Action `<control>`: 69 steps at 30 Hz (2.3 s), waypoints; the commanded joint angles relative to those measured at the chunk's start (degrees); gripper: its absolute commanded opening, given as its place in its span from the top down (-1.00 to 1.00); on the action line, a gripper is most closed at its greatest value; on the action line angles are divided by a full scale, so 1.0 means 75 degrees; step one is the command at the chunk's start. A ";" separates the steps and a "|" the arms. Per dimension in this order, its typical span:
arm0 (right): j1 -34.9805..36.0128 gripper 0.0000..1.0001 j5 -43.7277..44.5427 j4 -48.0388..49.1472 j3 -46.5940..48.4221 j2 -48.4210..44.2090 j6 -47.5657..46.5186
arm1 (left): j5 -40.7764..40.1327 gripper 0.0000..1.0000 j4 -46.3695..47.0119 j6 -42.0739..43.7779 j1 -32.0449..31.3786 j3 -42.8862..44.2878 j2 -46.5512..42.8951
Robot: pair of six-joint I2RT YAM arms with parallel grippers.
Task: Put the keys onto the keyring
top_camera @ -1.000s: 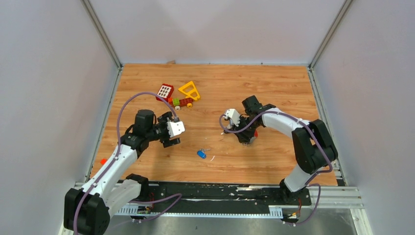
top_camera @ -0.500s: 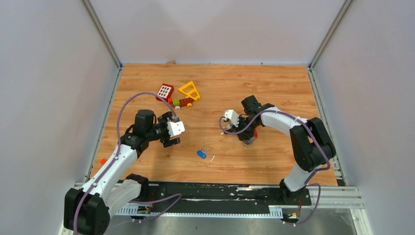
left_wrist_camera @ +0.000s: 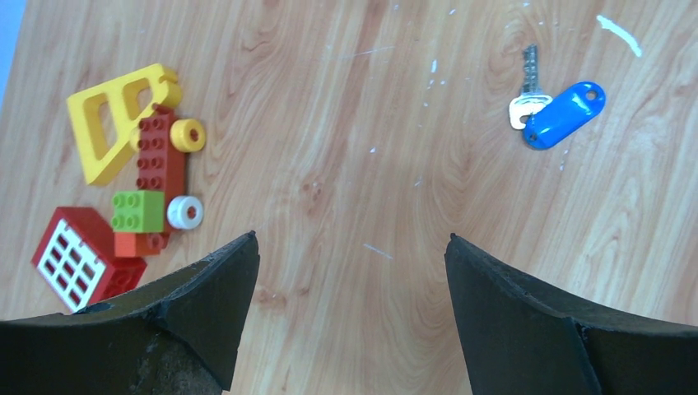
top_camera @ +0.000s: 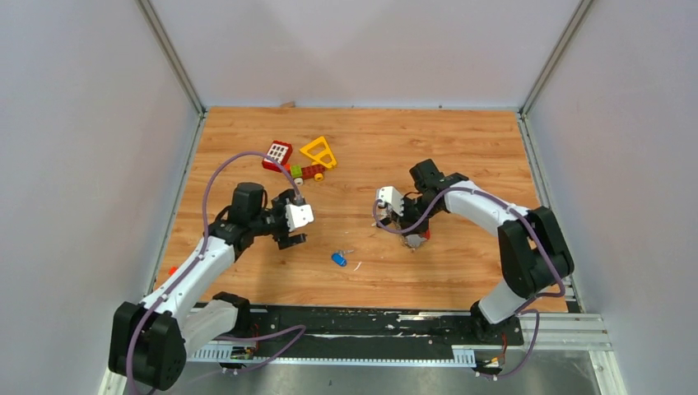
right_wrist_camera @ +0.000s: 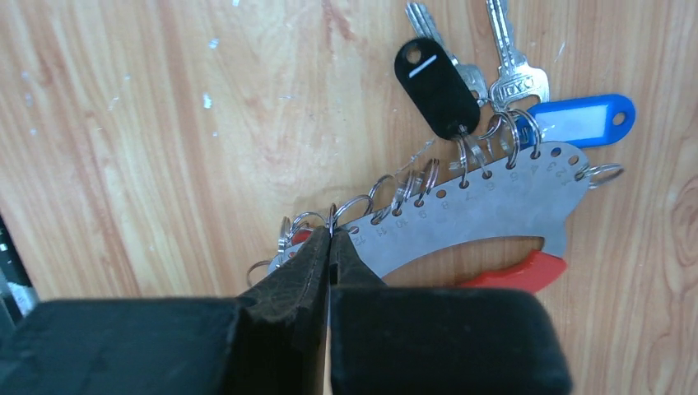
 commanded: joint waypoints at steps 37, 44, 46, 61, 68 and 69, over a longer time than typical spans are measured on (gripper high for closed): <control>0.1119 1.00 -0.4198 -0.1672 0.1685 -0.2375 -0.0696 | 0.2921 0.22 0.2435 -0.1352 -0.3317 0.2340 0.2309; 0.1122 1.00 -0.3931 -0.1389 0.1418 -0.2630 -0.0560 | 0.2801 0.24 0.1782 -0.0765 -0.3340 0.2118 0.1988; 0.1117 1.00 -0.3936 -0.1321 0.1321 -0.2750 -0.0546 | 0.2936 0.24 0.1776 -0.0699 -0.3341 0.1976 0.1870; 0.1129 1.00 -0.4856 -0.2289 0.1591 -0.2434 -0.1346 | 0.2813 -0.44 0.1205 0.1349 -0.3349 0.2379 0.2379; 0.1236 1.00 -0.5058 -0.2376 0.1612 -0.2408 -0.1483 | 0.3433 -0.52 -0.0819 0.3716 -0.3362 0.3161 0.3146; 0.1240 1.00 -0.5078 -0.2393 0.1622 -0.2419 -0.1485 | 0.3518 -0.51 -0.1251 0.4209 -0.3375 0.3344 0.3267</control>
